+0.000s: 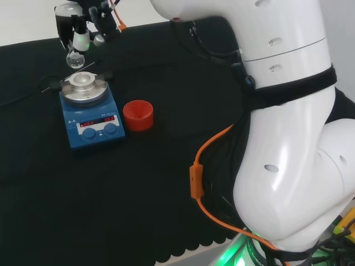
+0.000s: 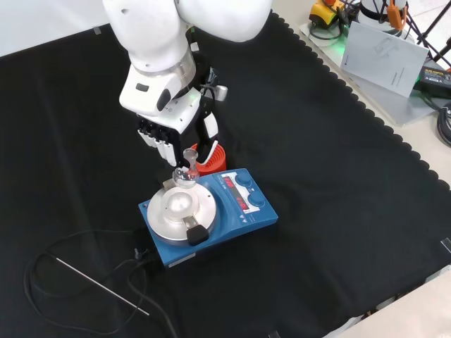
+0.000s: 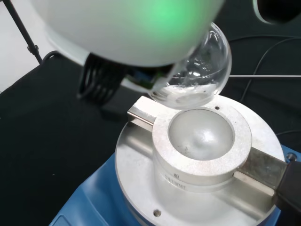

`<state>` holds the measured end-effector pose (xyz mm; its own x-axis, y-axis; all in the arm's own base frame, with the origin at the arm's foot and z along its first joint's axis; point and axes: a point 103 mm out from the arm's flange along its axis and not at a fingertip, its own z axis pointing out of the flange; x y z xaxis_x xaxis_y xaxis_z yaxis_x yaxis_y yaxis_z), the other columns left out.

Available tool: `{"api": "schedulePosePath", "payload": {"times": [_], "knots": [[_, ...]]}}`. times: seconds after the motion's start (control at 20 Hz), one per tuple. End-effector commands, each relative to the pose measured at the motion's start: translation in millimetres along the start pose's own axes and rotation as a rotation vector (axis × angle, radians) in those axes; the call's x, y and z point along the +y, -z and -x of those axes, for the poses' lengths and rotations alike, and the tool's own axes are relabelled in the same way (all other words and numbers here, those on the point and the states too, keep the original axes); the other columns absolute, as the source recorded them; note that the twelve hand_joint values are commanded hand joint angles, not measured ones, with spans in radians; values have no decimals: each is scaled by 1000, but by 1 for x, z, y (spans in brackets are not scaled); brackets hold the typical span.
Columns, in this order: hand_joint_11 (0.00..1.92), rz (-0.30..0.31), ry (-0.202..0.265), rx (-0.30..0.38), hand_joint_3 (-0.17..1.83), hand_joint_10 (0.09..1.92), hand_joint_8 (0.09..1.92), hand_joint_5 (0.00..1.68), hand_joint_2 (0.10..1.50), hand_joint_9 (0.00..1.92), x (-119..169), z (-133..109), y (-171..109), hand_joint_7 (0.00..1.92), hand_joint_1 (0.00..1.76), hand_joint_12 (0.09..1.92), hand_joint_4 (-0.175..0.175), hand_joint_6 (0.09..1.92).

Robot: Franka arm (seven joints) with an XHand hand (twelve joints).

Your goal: Place the round-bottom flask on the heater.

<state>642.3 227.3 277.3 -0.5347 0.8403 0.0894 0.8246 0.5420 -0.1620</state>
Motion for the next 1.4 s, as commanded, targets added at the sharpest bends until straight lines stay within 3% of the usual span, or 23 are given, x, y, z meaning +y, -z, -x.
{"api": "schedulePosePath", "payload": {"times": [0.05,0.85,1.4], "knots": [[1617,4,-8,13,1097,346,569,1378,352,1726,3,5,-6,1538,1343,861,-175,575],[1614,3,-24,53,1097,347,568,1376,352,1725,22,16,-23,1539,1343,863,-175,578],[1613,-2,-25,51,1097,349,569,1375,353,1724,17,21,-38,1538,1343,866,-175,579]]}}
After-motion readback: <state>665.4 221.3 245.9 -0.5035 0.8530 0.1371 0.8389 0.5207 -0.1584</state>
